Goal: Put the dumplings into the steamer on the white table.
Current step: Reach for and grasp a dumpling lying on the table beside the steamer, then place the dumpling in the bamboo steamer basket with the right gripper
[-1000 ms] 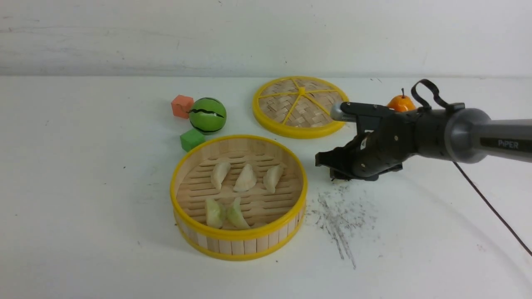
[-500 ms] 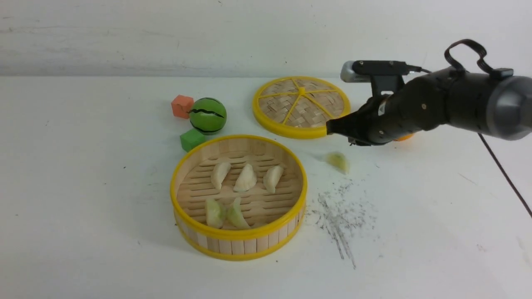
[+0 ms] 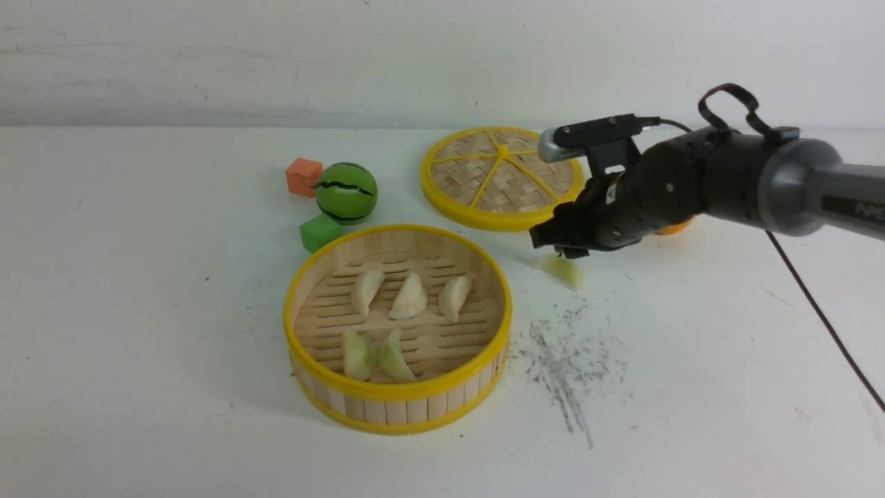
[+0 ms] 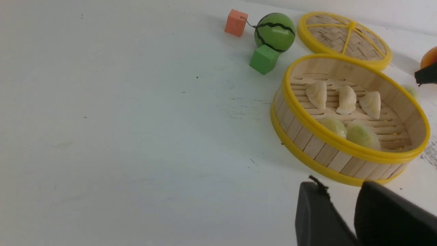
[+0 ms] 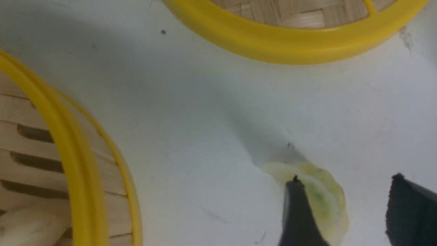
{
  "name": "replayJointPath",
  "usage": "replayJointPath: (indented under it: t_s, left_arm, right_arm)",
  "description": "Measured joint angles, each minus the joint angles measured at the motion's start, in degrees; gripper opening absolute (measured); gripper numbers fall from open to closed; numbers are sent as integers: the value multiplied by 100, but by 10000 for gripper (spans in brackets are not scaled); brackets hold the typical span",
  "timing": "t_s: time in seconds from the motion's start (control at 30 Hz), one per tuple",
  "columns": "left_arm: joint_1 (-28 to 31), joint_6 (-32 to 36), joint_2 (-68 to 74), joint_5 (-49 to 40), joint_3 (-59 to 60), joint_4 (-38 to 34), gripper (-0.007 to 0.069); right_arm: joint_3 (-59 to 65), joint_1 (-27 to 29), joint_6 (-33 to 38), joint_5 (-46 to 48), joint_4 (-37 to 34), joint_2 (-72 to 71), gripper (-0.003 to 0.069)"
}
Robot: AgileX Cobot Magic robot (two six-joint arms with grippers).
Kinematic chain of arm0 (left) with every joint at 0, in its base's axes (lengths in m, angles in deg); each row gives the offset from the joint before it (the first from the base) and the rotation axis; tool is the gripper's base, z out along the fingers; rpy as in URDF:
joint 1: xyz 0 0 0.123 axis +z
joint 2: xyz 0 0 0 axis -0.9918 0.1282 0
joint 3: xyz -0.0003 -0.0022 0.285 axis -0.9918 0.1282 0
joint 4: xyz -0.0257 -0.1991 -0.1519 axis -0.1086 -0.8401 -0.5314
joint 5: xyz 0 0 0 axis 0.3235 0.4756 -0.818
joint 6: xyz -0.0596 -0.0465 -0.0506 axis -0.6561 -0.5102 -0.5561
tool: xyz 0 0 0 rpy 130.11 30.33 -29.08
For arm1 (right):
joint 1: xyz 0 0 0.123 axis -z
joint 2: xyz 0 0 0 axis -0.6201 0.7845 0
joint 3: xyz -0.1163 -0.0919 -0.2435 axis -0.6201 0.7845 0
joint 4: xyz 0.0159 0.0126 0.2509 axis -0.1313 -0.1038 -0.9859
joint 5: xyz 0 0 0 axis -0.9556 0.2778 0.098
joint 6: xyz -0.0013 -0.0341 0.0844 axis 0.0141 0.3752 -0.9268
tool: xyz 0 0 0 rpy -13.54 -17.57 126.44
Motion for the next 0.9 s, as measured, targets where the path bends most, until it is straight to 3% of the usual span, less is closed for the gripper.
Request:
replayJointPath:
  t_s: [0.07, 0.17, 0.27, 0.37, 0.5, 0.67, 0.9]
  left_arm:
    - [0, 0, 0, 0, 0, 0, 179]
    - [0, 0, 0, 0, 0, 0, 180]
    - [0, 0, 0, 0, 0, 0, 181]
    - [0, 0, 0, 0, 0, 0, 181]
    - [0, 0, 0, 0, 0, 0, 182]
    - [0, 0, 0, 0, 0, 0, 182]
    - [0, 0, 0, 0, 0, 0, 182]
  right_arm:
    - [-120, 0, 19, -42, 0, 240, 420]
    - [-226, 0, 37, -89, 0, 555, 413]
    - [-260, 11, 57, -105, 14, 692, 325]
    - [-272, 17, 82, 66, 14, 620, 183]
    - [-272, 17, 82, 599, -25, 173, 194]
    - [-272, -130, 156, 1321, -588, -659, 194]
    - [3, -1273, 514, 1671, -1627, -1105, 194]
